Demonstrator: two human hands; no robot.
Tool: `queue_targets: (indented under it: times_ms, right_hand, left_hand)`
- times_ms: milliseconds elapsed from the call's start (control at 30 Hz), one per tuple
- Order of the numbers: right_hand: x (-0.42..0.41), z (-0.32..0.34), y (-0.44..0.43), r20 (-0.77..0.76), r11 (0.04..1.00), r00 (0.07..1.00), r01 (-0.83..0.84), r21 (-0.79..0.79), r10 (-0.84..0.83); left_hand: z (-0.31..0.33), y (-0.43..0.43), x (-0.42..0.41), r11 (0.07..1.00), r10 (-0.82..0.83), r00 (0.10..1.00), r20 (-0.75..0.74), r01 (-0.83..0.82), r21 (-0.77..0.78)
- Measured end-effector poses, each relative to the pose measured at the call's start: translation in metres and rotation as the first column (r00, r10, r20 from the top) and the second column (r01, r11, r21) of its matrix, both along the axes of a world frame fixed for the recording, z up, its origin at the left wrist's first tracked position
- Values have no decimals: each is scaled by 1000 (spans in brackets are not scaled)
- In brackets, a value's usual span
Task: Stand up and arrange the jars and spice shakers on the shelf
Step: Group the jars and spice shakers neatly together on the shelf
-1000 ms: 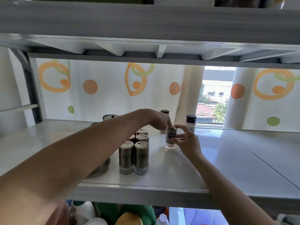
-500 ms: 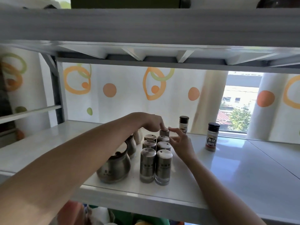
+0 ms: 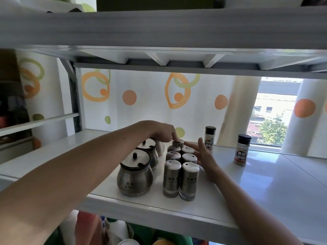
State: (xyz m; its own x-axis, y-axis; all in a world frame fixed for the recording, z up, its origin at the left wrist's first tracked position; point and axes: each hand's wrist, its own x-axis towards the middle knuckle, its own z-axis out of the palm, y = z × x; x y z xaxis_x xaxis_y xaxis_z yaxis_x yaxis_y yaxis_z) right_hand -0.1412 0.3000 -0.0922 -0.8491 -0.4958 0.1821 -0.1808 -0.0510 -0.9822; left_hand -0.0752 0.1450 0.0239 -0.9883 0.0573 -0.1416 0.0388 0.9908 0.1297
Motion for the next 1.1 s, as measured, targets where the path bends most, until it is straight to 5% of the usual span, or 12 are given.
queue_targets:
  times_ms: [833, 967, 1100]
  right_hand:
    - [12, 4, 2, 11, 998, 998, -62, 16, 62]
    - [14, 6, 17, -169, 970, 955, 244, -17, -244]
    - [-2, -2, 59, -368, 768, 721, 639, 28, -587]
  left_hand:
    - [3, 3, 20, 999, 27, 998, -53, -26, 22]
    - [2, 6, 18, 998, 24, 989, -143, -15, 66]
    - [1, 19, 11, 989, 56, 954, -293, -14, 144]
